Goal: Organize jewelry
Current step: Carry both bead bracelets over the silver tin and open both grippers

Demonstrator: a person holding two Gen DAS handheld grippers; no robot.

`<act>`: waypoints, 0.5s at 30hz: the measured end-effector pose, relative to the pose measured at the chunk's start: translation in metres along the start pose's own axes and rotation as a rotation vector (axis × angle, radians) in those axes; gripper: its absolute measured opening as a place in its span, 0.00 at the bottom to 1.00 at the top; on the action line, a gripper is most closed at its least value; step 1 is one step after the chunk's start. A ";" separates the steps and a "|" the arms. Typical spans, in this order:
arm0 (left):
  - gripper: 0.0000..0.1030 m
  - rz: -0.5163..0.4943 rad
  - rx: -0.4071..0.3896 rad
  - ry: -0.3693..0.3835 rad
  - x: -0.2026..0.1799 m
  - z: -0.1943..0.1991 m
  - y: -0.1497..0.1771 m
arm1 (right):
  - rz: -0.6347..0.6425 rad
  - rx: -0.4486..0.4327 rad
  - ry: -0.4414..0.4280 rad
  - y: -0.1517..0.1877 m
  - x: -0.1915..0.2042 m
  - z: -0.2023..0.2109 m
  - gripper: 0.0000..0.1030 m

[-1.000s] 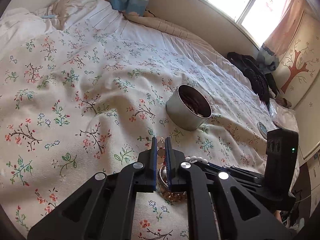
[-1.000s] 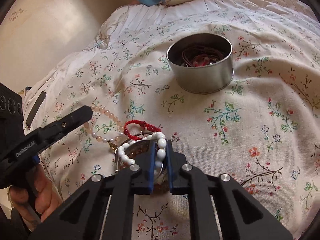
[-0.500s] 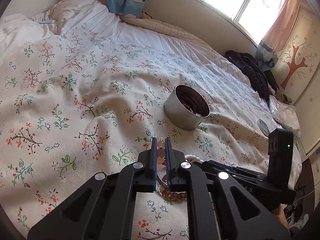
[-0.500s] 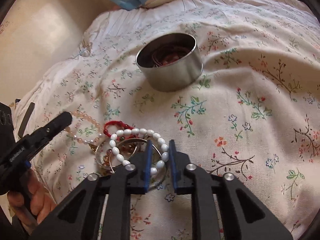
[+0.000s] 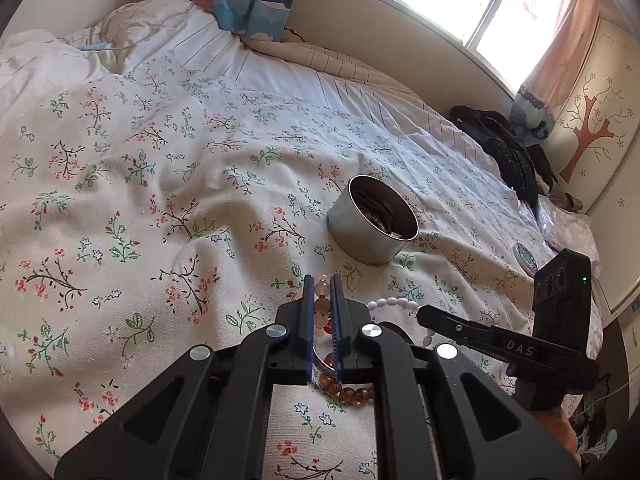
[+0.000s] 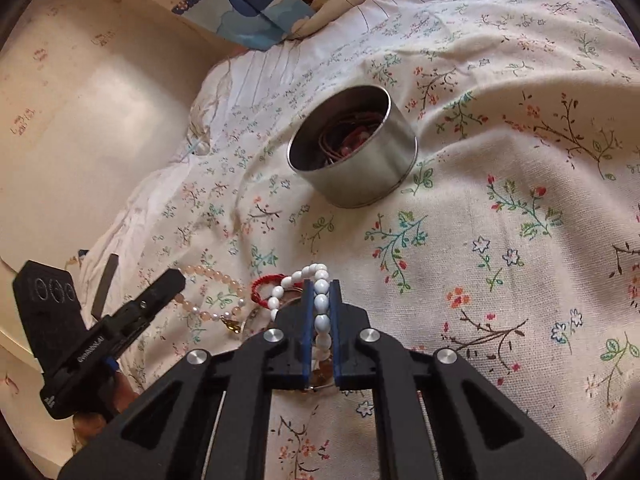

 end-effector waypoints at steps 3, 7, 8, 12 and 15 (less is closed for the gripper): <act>0.07 0.008 -0.034 0.030 -0.002 0.006 -0.004 | -0.013 -0.066 -0.080 -0.006 0.006 0.016 0.08; 0.07 -0.023 -0.078 0.057 -0.012 0.015 -0.006 | 0.023 -0.128 -0.113 -0.012 0.019 0.027 0.08; 0.07 -0.035 -0.083 0.062 -0.015 0.015 -0.007 | 0.029 -0.139 -0.114 -0.013 0.020 0.031 0.08; 0.07 -0.083 -0.085 0.075 -0.030 0.014 -0.005 | 0.036 -0.182 -0.108 -0.017 0.021 0.038 0.08; 0.07 -0.132 -0.086 0.065 -0.041 0.012 -0.002 | 0.045 -0.212 -0.099 -0.021 0.022 0.042 0.08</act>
Point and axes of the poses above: each gripper's, at about its wrist camera, not at the fingertips, and z roughly against the way its jaws point, x to its left, y to its underside, the point moved 1 cm from there along -z, roughly the way its jaws point, and after that the axes turned 14 degrees about -x, right-handed, at the moved point
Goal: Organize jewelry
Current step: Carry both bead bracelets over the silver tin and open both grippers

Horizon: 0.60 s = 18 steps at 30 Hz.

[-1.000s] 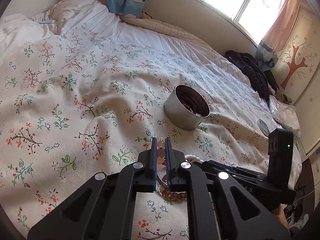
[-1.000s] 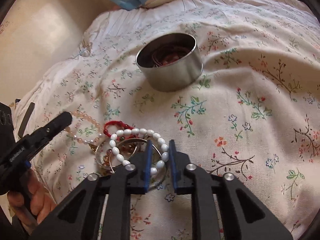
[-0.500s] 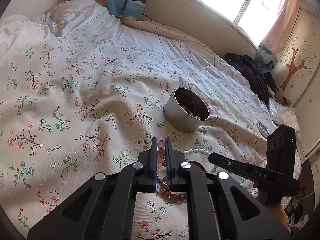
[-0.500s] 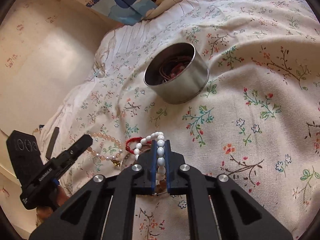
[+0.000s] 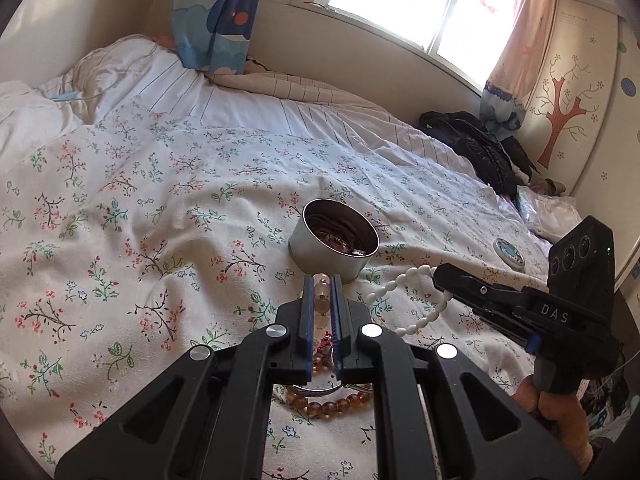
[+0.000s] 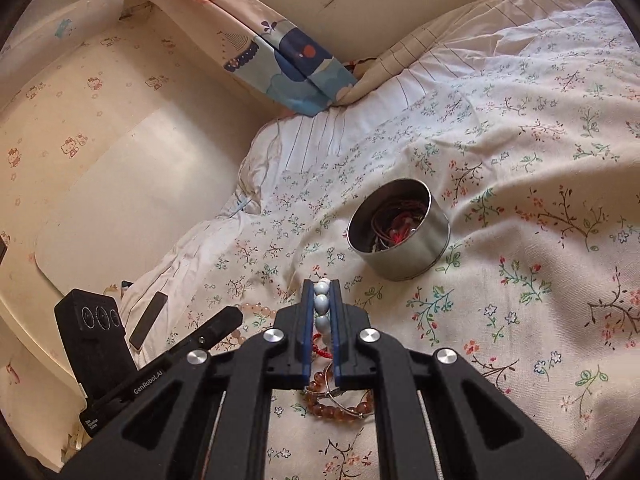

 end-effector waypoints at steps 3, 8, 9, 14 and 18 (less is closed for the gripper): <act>0.07 -0.045 -0.001 -0.016 -0.009 -0.003 0.001 | 0.025 -0.018 0.010 -0.002 0.003 0.001 0.08; 0.07 -0.085 -0.013 -0.031 -0.018 -0.010 -0.002 | 0.039 -0.022 0.019 -0.006 0.004 -0.005 0.08; 0.07 -0.090 -0.018 -0.032 -0.019 -0.012 -0.003 | 0.042 -0.023 0.021 -0.006 0.004 -0.006 0.08; 0.07 -0.104 -0.038 -0.032 -0.028 -0.024 -0.011 | 0.053 -0.036 0.016 -0.010 0.005 -0.009 0.08; 0.07 -0.088 -0.054 -0.014 -0.031 -0.031 -0.017 | 0.040 -0.076 0.006 -0.019 0.002 -0.011 0.08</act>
Point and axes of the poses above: each gripper's, at about its wrist camera, not at the fingertips, and z roughly against the way its jaws point, x to its left, y to its underside, the point moved 1 cm from there along -z, roughly the way its jaws point, and after that the axes turned 14 degrees about -x, right-handed, at the moved point
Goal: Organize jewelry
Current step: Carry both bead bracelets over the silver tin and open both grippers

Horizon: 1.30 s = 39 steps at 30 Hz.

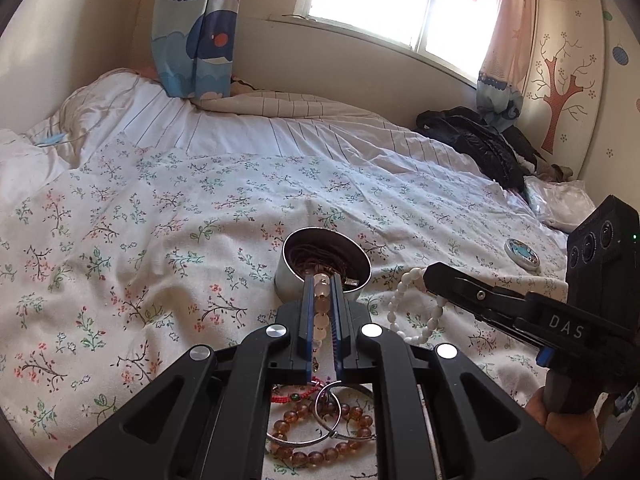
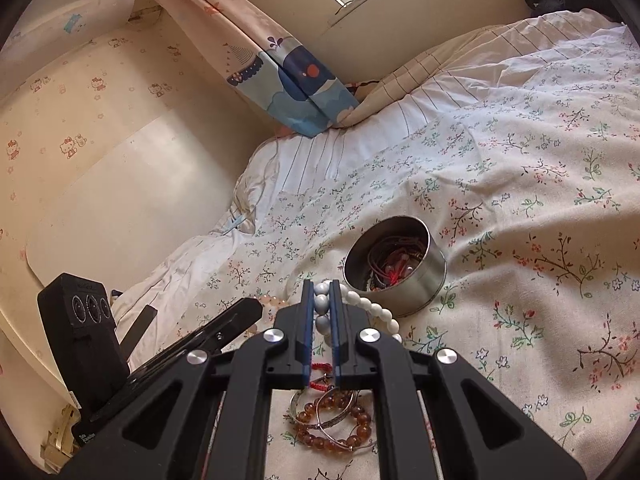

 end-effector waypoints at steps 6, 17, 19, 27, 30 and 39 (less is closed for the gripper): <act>0.07 0.060 -0.033 0.040 0.003 -0.014 -0.014 | -0.046 -0.043 -0.017 -0.015 -0.010 -0.014 0.08; 0.07 0.149 -0.038 0.084 0.006 -0.056 -0.032 | -0.049 -0.053 -0.034 -0.028 -0.017 -0.041 0.08; 0.07 0.174 -0.030 0.095 0.007 -0.068 -0.034 | -0.051 -0.057 -0.033 -0.030 -0.020 -0.047 0.08; 0.08 0.275 0.121 0.028 0.031 -0.123 -0.017 | -0.056 0.005 -0.017 -0.029 -0.033 -0.084 0.09; 0.13 0.275 0.157 -0.061 0.046 -0.127 -0.009 | -0.056 0.038 0.004 -0.023 -0.038 -0.096 0.09; 0.44 0.265 0.092 -0.170 0.066 -0.111 -0.017 | 0.025 0.040 0.087 -0.022 -0.035 -0.092 0.25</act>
Point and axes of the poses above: each gripper's, at about its wrist camera, not at the fingertips, and z roughly against the way its jaws point, x to its left, y to its underside, the point moved 1 cm from there along -z, roughly the way its jaws point, and after that the axes turned 14 degrees about -x, right-handed, at the moved point
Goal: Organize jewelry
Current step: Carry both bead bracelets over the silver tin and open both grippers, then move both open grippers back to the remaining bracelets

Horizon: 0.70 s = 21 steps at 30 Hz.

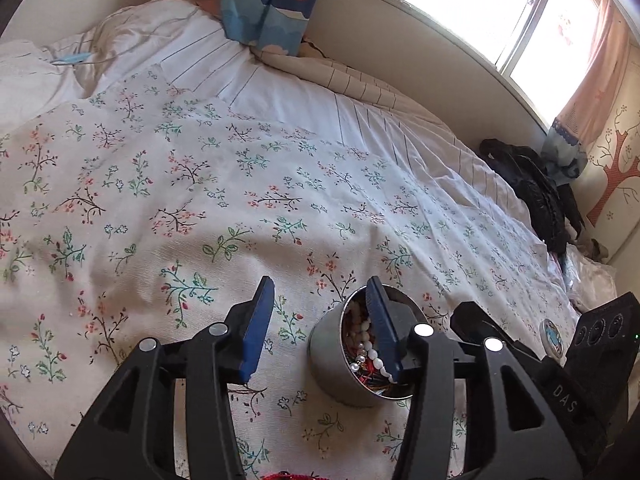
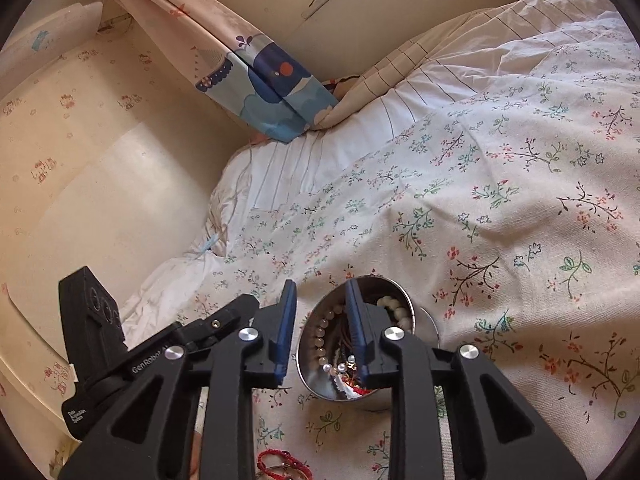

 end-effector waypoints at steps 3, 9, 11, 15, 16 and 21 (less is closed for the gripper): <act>0.44 -0.001 0.006 -0.020 0.002 0.000 0.000 | 0.019 -0.018 0.013 -0.002 0.002 0.004 0.27; 0.55 -0.172 -0.013 -0.099 -0.013 0.011 0.010 | 0.071 -0.028 0.120 -0.001 0.003 0.019 0.49; 0.62 -0.237 -0.030 -0.127 -0.020 0.018 0.014 | 0.102 -0.014 0.165 0.003 0.003 0.024 0.58; 0.71 -0.317 -0.051 -0.162 -0.025 0.034 0.019 | 0.118 0.012 0.204 0.008 0.002 0.031 0.63; 0.72 -0.329 -0.054 -0.169 -0.025 0.038 0.020 | 0.115 0.013 0.207 0.009 0.001 0.034 0.63; 0.78 -0.348 -0.063 -0.190 -0.021 0.055 0.023 | 0.108 0.019 0.217 0.012 0.003 0.047 0.69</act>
Point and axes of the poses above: each gripper's, at about its wrist camera, not at the fingertips, and z roughly against the way its jaws point, x to its left, y to its underside, the point moved 1 cm from there along -z, roughly the way its jaws point, and after that the axes turned 14 degrees about -x, right-handed, at the moved point
